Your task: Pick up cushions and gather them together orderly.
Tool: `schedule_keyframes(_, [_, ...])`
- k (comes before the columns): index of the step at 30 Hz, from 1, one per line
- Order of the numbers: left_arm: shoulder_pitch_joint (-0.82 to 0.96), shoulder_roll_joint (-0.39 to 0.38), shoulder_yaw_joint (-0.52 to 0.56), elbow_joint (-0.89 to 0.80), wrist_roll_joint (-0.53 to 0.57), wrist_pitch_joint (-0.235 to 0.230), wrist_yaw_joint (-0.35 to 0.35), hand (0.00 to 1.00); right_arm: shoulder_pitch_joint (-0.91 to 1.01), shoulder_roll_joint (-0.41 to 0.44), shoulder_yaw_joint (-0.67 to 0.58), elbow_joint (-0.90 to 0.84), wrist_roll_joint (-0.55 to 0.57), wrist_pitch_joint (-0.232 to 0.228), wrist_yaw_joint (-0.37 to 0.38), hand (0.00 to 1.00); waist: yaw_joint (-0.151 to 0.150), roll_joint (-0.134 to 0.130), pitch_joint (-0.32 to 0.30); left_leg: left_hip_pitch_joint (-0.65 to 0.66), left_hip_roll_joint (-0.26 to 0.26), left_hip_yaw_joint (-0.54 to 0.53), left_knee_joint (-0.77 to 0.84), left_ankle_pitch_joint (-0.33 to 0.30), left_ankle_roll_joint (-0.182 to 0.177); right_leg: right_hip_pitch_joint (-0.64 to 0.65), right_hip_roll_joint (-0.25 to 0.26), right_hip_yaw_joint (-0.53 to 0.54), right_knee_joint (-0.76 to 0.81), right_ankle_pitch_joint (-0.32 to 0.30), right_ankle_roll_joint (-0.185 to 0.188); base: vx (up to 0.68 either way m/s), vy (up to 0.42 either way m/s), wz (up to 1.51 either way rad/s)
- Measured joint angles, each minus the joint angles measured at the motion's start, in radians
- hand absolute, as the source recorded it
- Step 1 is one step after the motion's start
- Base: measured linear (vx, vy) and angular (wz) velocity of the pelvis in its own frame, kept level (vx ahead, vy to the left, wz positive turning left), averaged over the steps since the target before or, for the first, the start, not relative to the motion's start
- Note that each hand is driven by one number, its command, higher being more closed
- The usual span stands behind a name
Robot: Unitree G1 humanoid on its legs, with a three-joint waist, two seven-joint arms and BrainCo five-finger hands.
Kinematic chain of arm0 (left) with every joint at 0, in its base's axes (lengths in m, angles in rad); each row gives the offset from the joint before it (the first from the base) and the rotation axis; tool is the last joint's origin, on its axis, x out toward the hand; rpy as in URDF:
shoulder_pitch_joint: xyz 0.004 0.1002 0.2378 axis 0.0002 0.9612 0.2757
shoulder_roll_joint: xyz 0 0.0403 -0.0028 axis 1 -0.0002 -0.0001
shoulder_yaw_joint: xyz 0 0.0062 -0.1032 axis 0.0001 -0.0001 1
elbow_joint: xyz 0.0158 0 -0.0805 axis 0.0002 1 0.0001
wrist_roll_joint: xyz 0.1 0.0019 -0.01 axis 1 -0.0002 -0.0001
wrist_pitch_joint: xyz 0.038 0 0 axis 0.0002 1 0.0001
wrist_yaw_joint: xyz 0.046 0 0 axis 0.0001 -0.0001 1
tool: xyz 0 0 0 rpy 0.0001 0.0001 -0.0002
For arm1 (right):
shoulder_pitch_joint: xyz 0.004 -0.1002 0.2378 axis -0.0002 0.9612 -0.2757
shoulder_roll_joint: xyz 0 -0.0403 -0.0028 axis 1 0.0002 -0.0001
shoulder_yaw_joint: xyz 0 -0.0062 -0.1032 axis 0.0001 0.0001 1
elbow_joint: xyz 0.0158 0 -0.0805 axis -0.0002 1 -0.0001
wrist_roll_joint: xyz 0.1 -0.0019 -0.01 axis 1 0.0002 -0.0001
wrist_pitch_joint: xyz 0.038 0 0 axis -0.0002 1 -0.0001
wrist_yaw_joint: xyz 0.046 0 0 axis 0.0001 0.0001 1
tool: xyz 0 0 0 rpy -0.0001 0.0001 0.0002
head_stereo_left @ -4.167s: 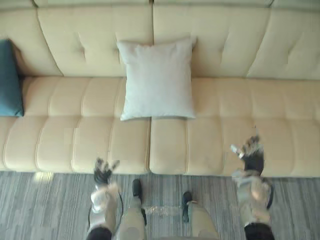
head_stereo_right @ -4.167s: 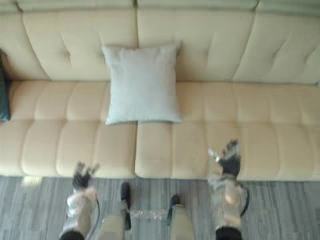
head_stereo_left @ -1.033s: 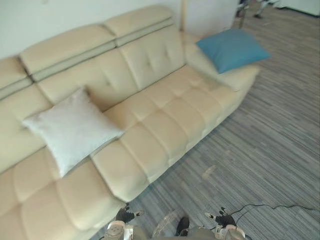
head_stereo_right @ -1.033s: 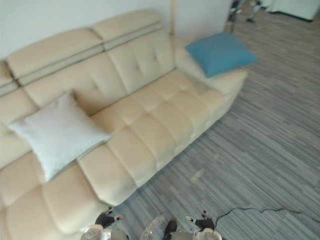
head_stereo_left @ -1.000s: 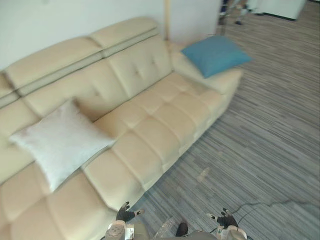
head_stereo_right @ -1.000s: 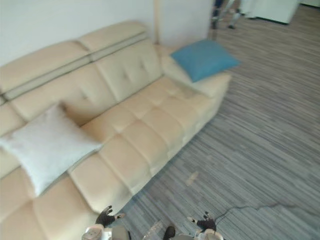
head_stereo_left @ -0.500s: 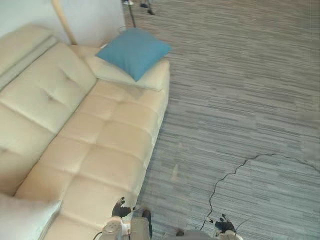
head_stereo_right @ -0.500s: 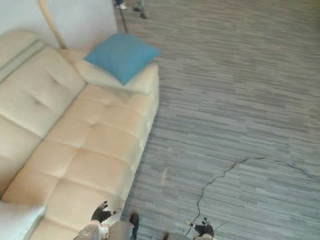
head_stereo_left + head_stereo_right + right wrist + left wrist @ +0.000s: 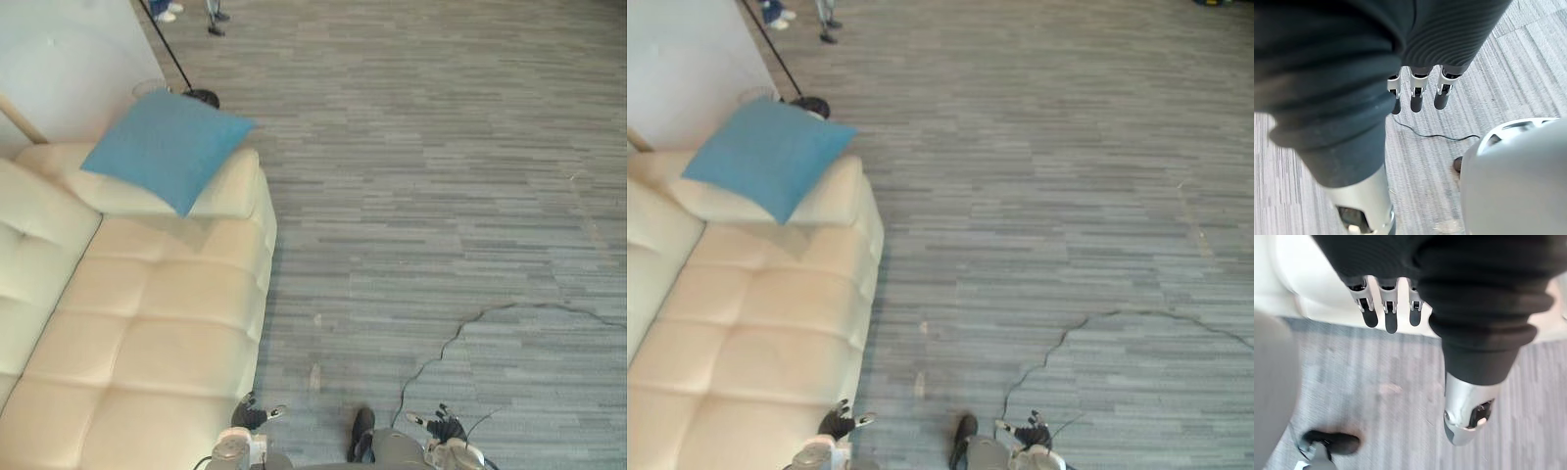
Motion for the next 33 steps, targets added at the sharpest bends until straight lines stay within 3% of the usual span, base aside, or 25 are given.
schedule_keyframes(2, [0.000, 0.005, -0.001, -0.015, -0.001, -0.002, 0.000, 0.00, -0.002, 0.000, -0.002, 0.006, 0.003, 0.000, -0.002, 0.00, 0.003, -0.008, 0.003, -0.081, -0.022, 0.030, 0.078, -0.075, 0.043, 0.071, 0.002, 0.026, -0.039, -0.019, -0.007, 0.34, -0.076, -0.33])
schedule_keyframes(4, [-0.006, 0.005, -0.002, -0.020, -0.001, -0.003, 0.000, 0.00, -0.007, -0.001, -0.008, 0.005, 0.011, 0.000, -0.004, 0.00, 0.007, -0.009, 0.003, -0.167, -0.062, 0.081, 0.001, -0.118, 0.078, 0.128, -0.013, 0.051, -0.065, -0.034, 0.011, 0.30, 0.005, -0.38])
schedule_keyframes(5, [-0.009, 0.007, -0.002, -0.026, 0.000, -0.003, 0.000, 0.00, -0.010, 0.001, -0.009, 0.005, 0.014, 0.000, -0.004, 0.00, 0.008, -0.016, 0.008, -0.189, -0.098, 0.100, -0.124, -0.116, 0.081, 0.152, -0.034, 0.065, -0.069, -0.046, 0.031, 0.27, 0.063, -0.31])
schedule_keyframes(6, [-0.008, 0.007, -0.003, -0.031, 0.000, -0.003, 0.000, 0.00, -0.010, 0.000, -0.009, 0.004, 0.023, 0.000, -0.004, 0.00, 0.008, -0.019, 0.009, -0.195, -0.128, 0.103, -0.241, -0.108, 0.083, 0.160, -0.049, 0.073, -0.074, -0.055, 0.044, 0.31, 0.095, -0.34])
schedule_keyframes(8, [-0.007, 0.003, -0.020, -0.036, 0.002, -0.003, 0.002, 0.00, -0.005, -0.002, -0.008, 0.002, 0.032, 0.000, -0.005, 0.00, 0.012, -0.004, 0.002, -0.203, -0.182, 0.063, -0.631, 0.004, 0.074, 0.200, -0.049, 0.103, -0.119, -0.083, 0.066, 0.34, 0.145, -0.34])
schedule_keyframes(9, [-0.007, 0.004, -0.020, -0.035, 0.002, -0.002, 0.002, 0.00, -0.002, -0.003, -0.008, 0.002, 0.032, 0.001, -0.007, 0.00, 0.020, 0.000, 0.000, -0.209, -0.183, 0.042, -0.686, 0.079, 0.066, 0.214, -0.044, 0.119, -0.131, -0.091, 0.078, 0.55, 0.247, -0.56])
schedule_keyframes(10, [-0.009, 0.008, -0.021, -0.036, 0.008, -0.002, 0.001, 0.00, -0.002, 0.009, -0.005, 0.003, 0.031, 0.002, -0.012, 0.00, 0.037, -0.011, -0.011, -0.198, -0.199, 0.043, -0.682, 0.176, 0.106, 0.232, -0.051, 0.159, -0.143, -0.109, 0.100, 0.50, 0.202, -0.47])
schedule_keyframes(12, [-0.020, 0.027, -0.022, -0.033, 0.010, 0.000, -0.001, 0.00, -0.001, 0.029, -0.004, 0.003, 0.030, 0.002, -0.011, 0.00, 0.031, -0.062, -0.018, -0.204, -0.248, 0.053, -0.637, 0.119, 0.155, 0.238, -0.099, 0.175, -0.118, -0.125, 0.124, 0.57, 0.157, -0.20])
schedule_keyframes(13, [-0.024, 0.026, -0.021, -0.033, 0.010, 0.001, -0.001, 0.00, 0.000, 0.031, -0.007, 0.001, 0.029, 0.002, -0.011, 0.00, 0.032, -0.070, -0.020, -0.209, -0.260, 0.067, -0.582, 0.068, 0.170, 0.218, -0.125, 0.212, -0.044, -0.135, 0.138, 0.62, 0.192, -0.18])
schedule_keyframes(15, [-0.024, 0.024, -0.021, -0.032, 0.009, 0.001, 0.001, 0.00, -0.003, 0.035, -0.007, 0.000, 0.028, 0.002, -0.009, 0.00, 0.045, -0.072, -0.020, -0.161, -0.259, 0.111, -0.557, 0.007, 0.187, 0.119, -0.147, 0.294, 0.239, -0.161, 0.202, 0.49, 0.200, -0.39])
schedule_keyframes(16, [-0.020, 0.029, -0.024, -0.028, 0.008, 0.003, 0.001, 0.00, -0.003, 0.043, -0.005, -0.001, 0.027, 0.003, -0.002, 0.00, 0.044, -0.077, -0.018, -0.106, -0.270, 0.122, -0.561, -0.020, 0.196, 0.043, -0.167, 0.318, 0.464, -0.138, 0.316, 0.51, 0.152, -0.26])
schedule_keyframes(17, [-0.019, 0.035, -0.045, -0.021, 0.005, 0.006, 0.002, 0.00, 0.000, 0.043, -0.001, -0.003, 0.027, 0.003, 0.005, 0.00, 0.036, -0.078, -0.016, -0.052, -0.279, 0.117, -0.570, -0.040, 0.206, -0.010, -0.176, 0.319, 0.622, -0.122, 0.361, 0.53, 0.126, -0.06])
schedule_keyframes(18, [-0.019, 0.040, -0.064, -0.013, 0.005, 0.009, 0.001, 0.00, -0.003, 0.038, -0.002, -0.002, 0.026, 0.003, 0.006, 0.00, 0.035, -0.078, -0.015, -0.005, -0.285, 0.108, -0.585, -0.048, 0.208, -0.037, -0.185, 0.298, 0.704, -0.135, 0.338, 0.54, 0.083, 0.03])
schedule_keyframes(19, [-0.018, 0.047, -0.091, -0.006, 0.004, 0.014, 0.001, 0.00, -0.003, 0.034, -0.002, -0.003, 0.025, 0.002, 0.006, 0.00, 0.031, -0.073, -0.011, 0.076, -0.283, 0.101, -0.632, -0.053, 0.208, -0.059, -0.195, 0.239, 0.754, -0.166, 0.278, 0.49, 0.039, 0.01])
schedule_keyframes(20, [-0.016, 0.049, -0.095, 0.003, 0.000, 0.015, 0.001, 0.00, -0.003, 0.032, 0.000, -0.006, 0.019, 0.001, 0.007, 0.00, 0.029, -0.064, -0.008, 0.142, -0.271, 0.100, -0.676, -0.053, 0.208, -0.079, -0.197, 0.182, 0.738, -0.197, 0.222, 0.55, 0.002, -0.02])
schedule_keyframes(21, [-0.017, 0.050, -0.093, 0.005, 0.000, 0.016, 0.001, 0.00, -0.005, 0.032, 0.002, -0.012, 0.011, 0.000, 0.008, 0.00, 0.028, -0.056, -0.005, 0.179, -0.258, 0.097, -0.700, -0.053, 0.208, -0.102, -0.193, 0.143, 0.691, -0.214, 0.191, 0.43, -0.034, 0.02])
schedule_keyframes(24, [-0.016, 0.054, -0.087, 0.004, -0.001, 0.016, 0.001, 0.00, -0.024, 0.028, 0.007, -0.013, -0.006, -0.002, 0.012, 0.00, 0.005, -0.049, -0.002, 0.216, -0.199, 0.064, -0.710, -0.055, 0.207, -0.182, -0.147, 0.099, 0.404, -0.200, 0.155, 0.37, -0.120, 0.33])
schedule_keyframes(26, [-0.002, 0.055, -0.087, 0.004, 0.000, 0.016, -0.001, 0.00, -0.023, 0.026, 0.016, -0.013, -0.008, -0.002, 0.012, 0.00, -0.005, -0.054, -0.004, 0.224, -0.174, 0.038, -0.709, -0.066, 0.187, -0.207, -0.110, 0.160, 0.195, -0.088, 0.171, 0.35, -0.193, 0.48])
schedule_keyframes(27, [0.003, 0.062, -0.087, 0.004, 0.001, 0.014, -0.002, 0.00, -0.001, 0.029, 0.024, -0.011, -0.008, -0.002, 0.010, 0.00, -0.007, -0.078, -0.007, 0.237, -0.182, 0.013, -0.694, -0.104, 0.141, -0.208, -0.112, 0.223, 0.066, 0.060, 0.167, 0.42, -0.272, 0.53])
schedule_keyframes(28, [-0.003, 0.050, -0.077, 0.015, 0.001, 0.016, 0.001, 0.00, -0.007, 0.024, 0.012, -0.012, 0.002, -0.003, 0.010, 0.00, -0.007, -0.057, 0.005, 0.276, -0.150, -0.025, -0.668, -0.148, 0.116, -0.206, -0.092, 0.221, 0.137, 0.107, 0.135, 0.49, -0.316, 0.50])
schedule_keyframes(31, [0.003, 0.014, -0.037, 0.023, -0.001, 0.012, 0.000, 0.00, -0.016, -0.005, 0.014, -0.010, -0.005, -0.003, 0.015, 0.00, -0.001, -0.007, -0.022, 0.168, -0.115, -0.065, -0.452, -0.125, 0.074, -0.161, -0.071, 0.166, 0.120, 0.046, 0.105, 0.42, -0.317, 0.37])
schedule_keyframes(32, [0.000, 0.009, -0.036, 0.022, -0.005, 0.012, -0.001, 0.00, -0.012, -0.008, 0.013, -0.004, -0.007, -0.001, 0.017, 0.00, 0.001, 0.004, -0.017, 0.090, -0.104, -0.070, -0.288, -0.072, 0.005, -0.112, -0.067, 0.130, 0.087, 0.029, 0.092, 0.34, -0.246, 0.50])
schedule_keyframes(33, [0.000, 0.009, -0.036, 0.021, -0.009, 0.012, -0.001, 0.00, -0.007, -0.009, 0.010, -0.002, -0.007, -0.002, 0.016, 0.00, 0.001, 0.001, -0.013, 0.060, -0.100, -0.066, -0.228, -0.043, -0.006, -0.091, -0.067, 0.124, 0.073, 0.024, 0.087, 0.39, -0.247, 0.78])
